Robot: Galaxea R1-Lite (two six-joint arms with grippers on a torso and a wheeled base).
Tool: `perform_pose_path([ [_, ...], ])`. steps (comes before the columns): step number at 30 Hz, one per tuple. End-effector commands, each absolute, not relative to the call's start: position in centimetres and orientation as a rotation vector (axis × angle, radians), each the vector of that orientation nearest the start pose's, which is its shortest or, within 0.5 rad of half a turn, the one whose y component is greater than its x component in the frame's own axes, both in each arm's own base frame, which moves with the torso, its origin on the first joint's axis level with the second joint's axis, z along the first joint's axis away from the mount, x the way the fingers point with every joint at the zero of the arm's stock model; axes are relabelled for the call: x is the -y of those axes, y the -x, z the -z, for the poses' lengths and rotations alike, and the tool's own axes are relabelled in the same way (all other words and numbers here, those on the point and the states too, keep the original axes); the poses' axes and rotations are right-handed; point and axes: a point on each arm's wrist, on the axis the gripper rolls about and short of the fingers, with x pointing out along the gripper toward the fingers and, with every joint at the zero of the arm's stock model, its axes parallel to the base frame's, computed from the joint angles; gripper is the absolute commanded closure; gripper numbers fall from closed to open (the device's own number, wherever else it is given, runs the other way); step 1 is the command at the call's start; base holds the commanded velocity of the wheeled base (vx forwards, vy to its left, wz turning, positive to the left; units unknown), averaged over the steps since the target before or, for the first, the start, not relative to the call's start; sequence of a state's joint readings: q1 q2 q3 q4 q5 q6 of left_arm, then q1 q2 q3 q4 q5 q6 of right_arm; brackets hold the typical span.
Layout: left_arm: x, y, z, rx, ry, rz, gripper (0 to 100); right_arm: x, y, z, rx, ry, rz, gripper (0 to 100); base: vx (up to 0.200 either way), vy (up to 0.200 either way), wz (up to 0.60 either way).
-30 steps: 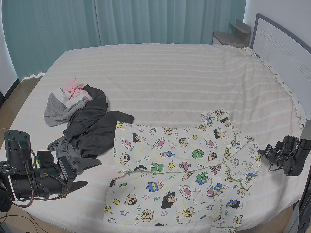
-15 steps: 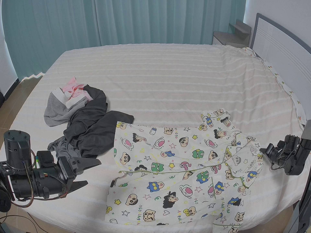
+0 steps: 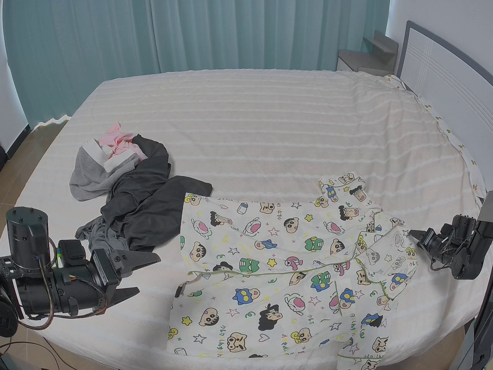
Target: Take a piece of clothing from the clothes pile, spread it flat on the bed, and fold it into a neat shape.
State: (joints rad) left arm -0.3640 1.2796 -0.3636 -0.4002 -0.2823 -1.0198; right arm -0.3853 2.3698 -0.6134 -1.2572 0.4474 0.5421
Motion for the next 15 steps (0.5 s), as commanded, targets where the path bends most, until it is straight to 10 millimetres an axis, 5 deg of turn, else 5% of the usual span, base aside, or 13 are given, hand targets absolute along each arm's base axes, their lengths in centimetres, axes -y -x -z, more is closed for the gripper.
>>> perform_pose_path([
  [1, 6.6, -15.6, -14.4, -0.8, 0.939, 0.307, 0, 11.7, -31.6, 1.9, -0.448, -0.728, 0.056, 0, 0.0, 0.0, 0.0],
  [8, 6.6, -15.5, -14.5, -0.796, 0.939, 0.309, 0, 10.4, -29.5, -1.9, -0.342, -0.689, 0.015, 0, 0.0, 0.0, 0.0],
  [15, 6.8, -15.3, -14.5, -0.794, 0.932, 0.314, 0, 6.7, -26.8, -6.9, -0.282, -0.703, -0.09, 0, 0.0, 0.0, 0.0],
])
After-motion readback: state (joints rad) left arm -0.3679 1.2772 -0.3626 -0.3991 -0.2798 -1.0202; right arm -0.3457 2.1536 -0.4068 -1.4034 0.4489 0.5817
